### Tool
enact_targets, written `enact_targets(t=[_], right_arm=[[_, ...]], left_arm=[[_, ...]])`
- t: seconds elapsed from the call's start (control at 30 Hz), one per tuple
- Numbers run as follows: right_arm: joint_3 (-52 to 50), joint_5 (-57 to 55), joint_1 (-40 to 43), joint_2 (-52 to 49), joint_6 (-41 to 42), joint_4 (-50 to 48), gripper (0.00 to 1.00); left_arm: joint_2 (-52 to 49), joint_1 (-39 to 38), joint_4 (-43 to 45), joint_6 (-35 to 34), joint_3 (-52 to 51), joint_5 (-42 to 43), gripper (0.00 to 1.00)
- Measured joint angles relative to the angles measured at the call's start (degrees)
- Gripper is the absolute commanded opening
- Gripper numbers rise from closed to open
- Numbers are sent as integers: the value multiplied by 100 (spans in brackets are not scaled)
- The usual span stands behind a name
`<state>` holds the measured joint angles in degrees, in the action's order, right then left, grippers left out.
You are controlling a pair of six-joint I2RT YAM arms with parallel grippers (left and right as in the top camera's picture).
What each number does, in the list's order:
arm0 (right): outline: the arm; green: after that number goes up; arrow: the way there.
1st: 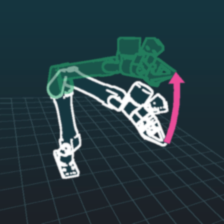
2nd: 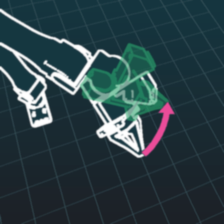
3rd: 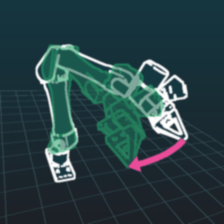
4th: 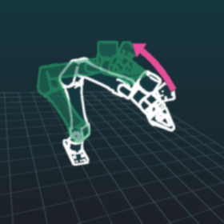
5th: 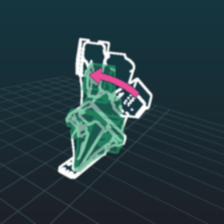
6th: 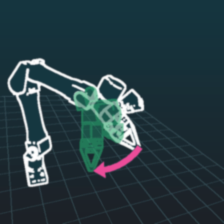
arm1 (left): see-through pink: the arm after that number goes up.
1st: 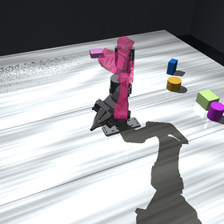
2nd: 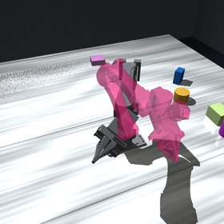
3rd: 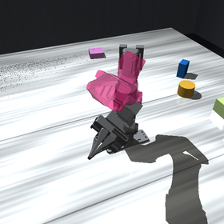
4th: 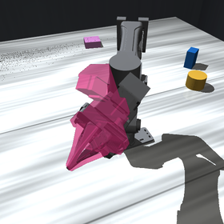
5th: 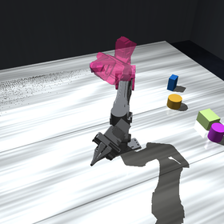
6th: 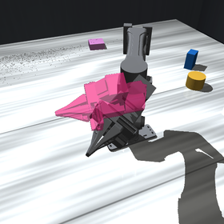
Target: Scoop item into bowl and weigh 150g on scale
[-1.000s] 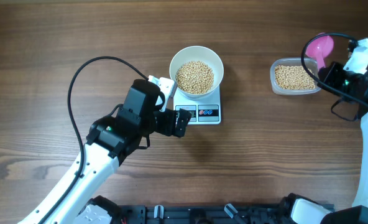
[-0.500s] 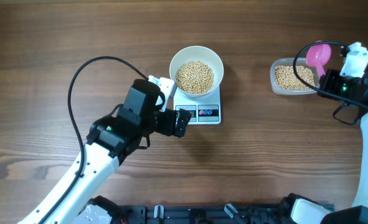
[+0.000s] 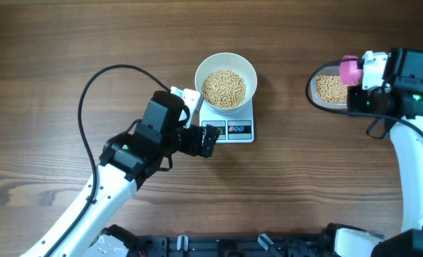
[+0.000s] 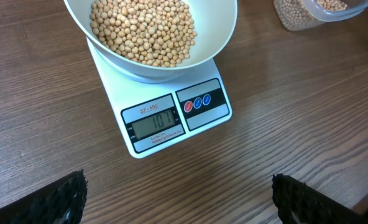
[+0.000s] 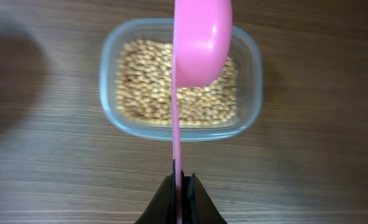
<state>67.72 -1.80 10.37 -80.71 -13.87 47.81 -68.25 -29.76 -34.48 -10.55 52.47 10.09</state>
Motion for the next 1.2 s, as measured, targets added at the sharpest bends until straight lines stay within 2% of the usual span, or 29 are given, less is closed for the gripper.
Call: enact_targets(t=[0.2,0.47,1.07,1.2], right_arm=[[0,-595,-7,-575,-42,103,4],[-11,-710,-4,-894,-33,11,4],[-11,686,-4,-1161,247,278,4],[-11,1305,142,-1165,315,269,4]], left_arm=[[0,0,0,0,-2,0,100],[0,0,0,0,0,0,100],[-2,0,0,0,0,0,100],[-2,0,0,0,0,0,100]])
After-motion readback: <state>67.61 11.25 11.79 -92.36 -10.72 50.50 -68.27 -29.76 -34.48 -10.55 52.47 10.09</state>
